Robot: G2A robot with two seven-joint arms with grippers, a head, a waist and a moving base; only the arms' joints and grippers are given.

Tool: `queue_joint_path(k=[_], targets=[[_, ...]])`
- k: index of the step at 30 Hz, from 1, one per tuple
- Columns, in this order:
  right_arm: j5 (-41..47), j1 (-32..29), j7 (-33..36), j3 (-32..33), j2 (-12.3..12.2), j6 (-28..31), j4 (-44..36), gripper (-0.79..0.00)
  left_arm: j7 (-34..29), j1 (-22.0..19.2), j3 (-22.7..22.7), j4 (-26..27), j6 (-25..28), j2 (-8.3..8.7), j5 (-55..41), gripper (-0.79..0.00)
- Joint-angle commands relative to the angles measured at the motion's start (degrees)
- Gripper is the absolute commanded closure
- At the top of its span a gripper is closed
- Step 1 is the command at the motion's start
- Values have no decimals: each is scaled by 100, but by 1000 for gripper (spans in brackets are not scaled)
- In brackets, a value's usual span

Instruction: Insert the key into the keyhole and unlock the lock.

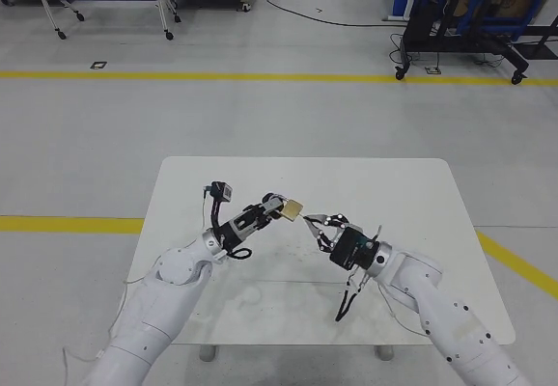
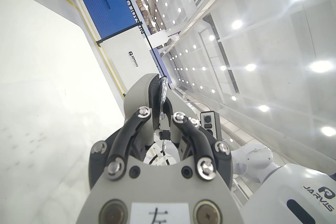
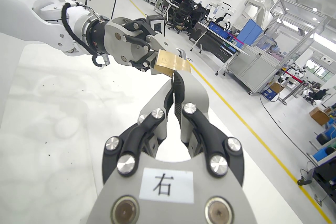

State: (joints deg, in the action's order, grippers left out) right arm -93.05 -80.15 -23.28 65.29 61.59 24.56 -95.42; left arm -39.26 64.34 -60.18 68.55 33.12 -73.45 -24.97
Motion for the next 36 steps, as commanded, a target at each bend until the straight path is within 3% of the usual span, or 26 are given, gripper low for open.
queue_joint_path(k=[1, 3, 6, 10, 13, 19, 26, 32, 36], targets=[[-354, -40, 29, 25, -18, -131, -108, -391, 15, -6, -24, -9, -194, 4, -9, 0], [-809, -113, 154, 39, -41, -311, -273, -483, 1, 3, -50, 33, -289, 11, 15, 0], [-1496, -250, 383, -14, -67, -531, -539, -496, -41, 48, -75, 122, -464, 24, 52, 0], [-2530, -311, 688, -195, -92, -671, -808, -397, -149, 100, -90, 216, -813, 36, -20, 0], [-3185, -349, 971, -396, -87, -830, -974, -413, -156, 128, -92, 259, -1118, 42, -28, 0], [-4043, -375, 1228, -722, -55, -1196, -1054, -366, -117, 116, -45, 382, -2141, 40, -114, 0], [-4352, -308, 1193, -832, -40, -1155, -994, -305, -84, 185, -13, 577, -2515, 58, 134, 0], [-4711, -232, 1318, -908, -36, -947, -1039, -308, -129, 193, 85, 677, -2752, 61, 389, 0], [-4983, -155, 1363, -960, -39, -725, -1079, -219, -113, 190, 119, 697, -2850, 58, 463, 0]])
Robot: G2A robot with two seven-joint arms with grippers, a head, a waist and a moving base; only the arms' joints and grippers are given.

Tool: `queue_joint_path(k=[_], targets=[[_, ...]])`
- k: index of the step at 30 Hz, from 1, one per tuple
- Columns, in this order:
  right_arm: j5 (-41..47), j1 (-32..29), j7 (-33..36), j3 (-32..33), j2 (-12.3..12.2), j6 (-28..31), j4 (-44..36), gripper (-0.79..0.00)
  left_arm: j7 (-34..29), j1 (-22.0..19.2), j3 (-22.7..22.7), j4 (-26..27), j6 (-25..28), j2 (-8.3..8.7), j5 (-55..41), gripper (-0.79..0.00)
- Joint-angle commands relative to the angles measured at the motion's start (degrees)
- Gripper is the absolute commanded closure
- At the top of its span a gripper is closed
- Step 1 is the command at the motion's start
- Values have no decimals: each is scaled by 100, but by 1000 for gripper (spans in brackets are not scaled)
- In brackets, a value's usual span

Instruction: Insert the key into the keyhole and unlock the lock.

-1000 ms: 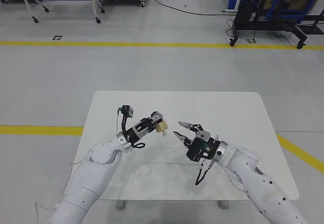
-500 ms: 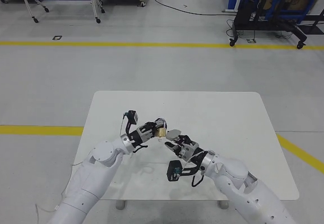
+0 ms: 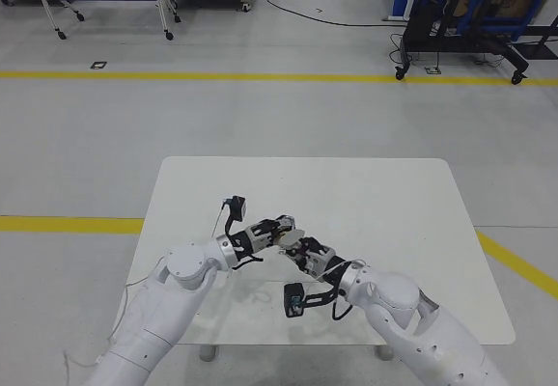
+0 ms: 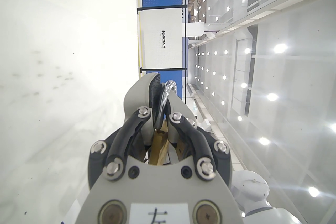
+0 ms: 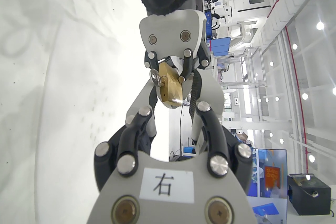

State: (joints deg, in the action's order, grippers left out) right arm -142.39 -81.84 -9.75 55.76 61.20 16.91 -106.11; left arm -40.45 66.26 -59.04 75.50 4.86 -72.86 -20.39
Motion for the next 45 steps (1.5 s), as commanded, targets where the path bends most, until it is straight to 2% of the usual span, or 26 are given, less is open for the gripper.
queue_joint_path(k=[1, 2, 13, 14, 16, 17, 18, 26, 30, 33, 39, 45], targets=[[-87, 24, 10, -13, -1, 74, -20, -80, 17, -4, 5, 2, -38, -2, 12, 0], [-115, 29, 14, -15, -1, 97, -28, 0, 23, -9, 6, -1, -57, -3, 15, 0], [-31, -1, -204, 146, -24, 164, -41, 0, -86, -42, 5, -28, -179, -13, -88, 0], [-13, -10, -243, 170, -28, 162, -45, 0, -102, -46, 3, -36, -171, -15, -109, -182], [2, -32, -297, 216, -38, 162, -52, 0, -127, -55, 2, -59, -165, -18, -144, -653], [3, -42, -320, 236, -43, 166, -56, 0, -137, -61, 5, -70, -165, -20, -157, -760], [6, -52, -346, 254, -47, 169, -58, 0, -146, -67, 5, -85, -171, -23, -184, -785], [128, -23, -728, 374, -80, 341, 90, 0, -325, -183, 58, -297, -516, -49, -389, -785], [266, 84, -902, 447, -85, 411, 420, 0, -267, -256, 34, -418, -532, -58, -415, -785], [322, 237, -753, 405, -60, 556, 770, 0, -168, -300, -32, -478, -488, -54, -406, -785], [435, 670, -567, 105, 33, 1027, 1341, 0, -102, -226, -295, -320, -360, -1, -432, -785], [686, 968, -347, -125, 145, 1071, 1857, 0, -62, -38, -506, 9, -309, 60, -365, -785]])
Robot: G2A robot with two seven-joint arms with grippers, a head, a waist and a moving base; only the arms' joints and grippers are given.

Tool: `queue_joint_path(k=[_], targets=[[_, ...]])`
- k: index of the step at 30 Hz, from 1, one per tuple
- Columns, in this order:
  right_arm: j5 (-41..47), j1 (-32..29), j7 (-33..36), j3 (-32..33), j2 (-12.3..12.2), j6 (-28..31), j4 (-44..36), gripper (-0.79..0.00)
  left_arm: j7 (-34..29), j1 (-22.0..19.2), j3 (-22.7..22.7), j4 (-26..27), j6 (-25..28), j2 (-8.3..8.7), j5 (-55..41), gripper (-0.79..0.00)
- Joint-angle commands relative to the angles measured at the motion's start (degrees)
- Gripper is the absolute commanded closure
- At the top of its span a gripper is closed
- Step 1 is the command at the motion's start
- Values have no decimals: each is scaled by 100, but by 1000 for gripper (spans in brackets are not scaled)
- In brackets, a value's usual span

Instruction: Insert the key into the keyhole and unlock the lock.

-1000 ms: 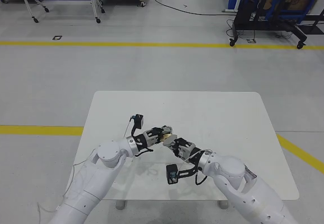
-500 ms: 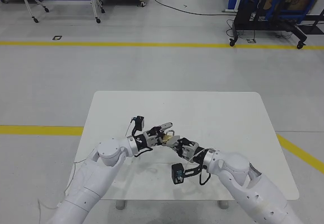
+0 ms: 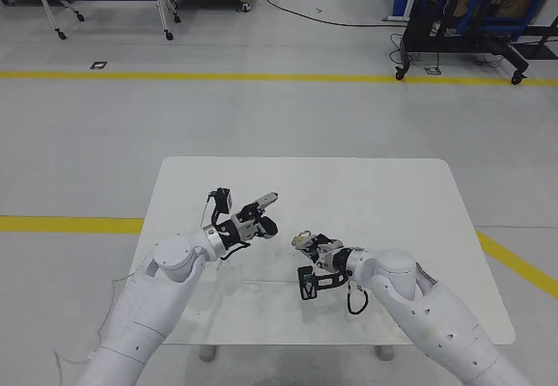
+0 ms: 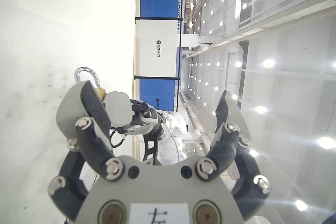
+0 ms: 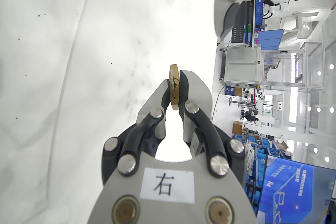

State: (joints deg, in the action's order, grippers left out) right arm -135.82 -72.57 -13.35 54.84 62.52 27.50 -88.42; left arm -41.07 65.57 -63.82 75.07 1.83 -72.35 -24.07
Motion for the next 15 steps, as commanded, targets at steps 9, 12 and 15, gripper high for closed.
queue_joint_path(k=[9, 12, 15], targets=[[495, 197, -215, -67, 37, 602, 192, -785, -58, 168, -201, 214, -53, 57, -32, -785], [645, 50, -610, 116, -33, 639, 2, -785, -66, 184, -258, 228, -33, 67, -81, -785], [892, -143, -1209, 404, -129, 682, -193, -785, -111, 195, -310, 209, 32, 82, -62, -785]])
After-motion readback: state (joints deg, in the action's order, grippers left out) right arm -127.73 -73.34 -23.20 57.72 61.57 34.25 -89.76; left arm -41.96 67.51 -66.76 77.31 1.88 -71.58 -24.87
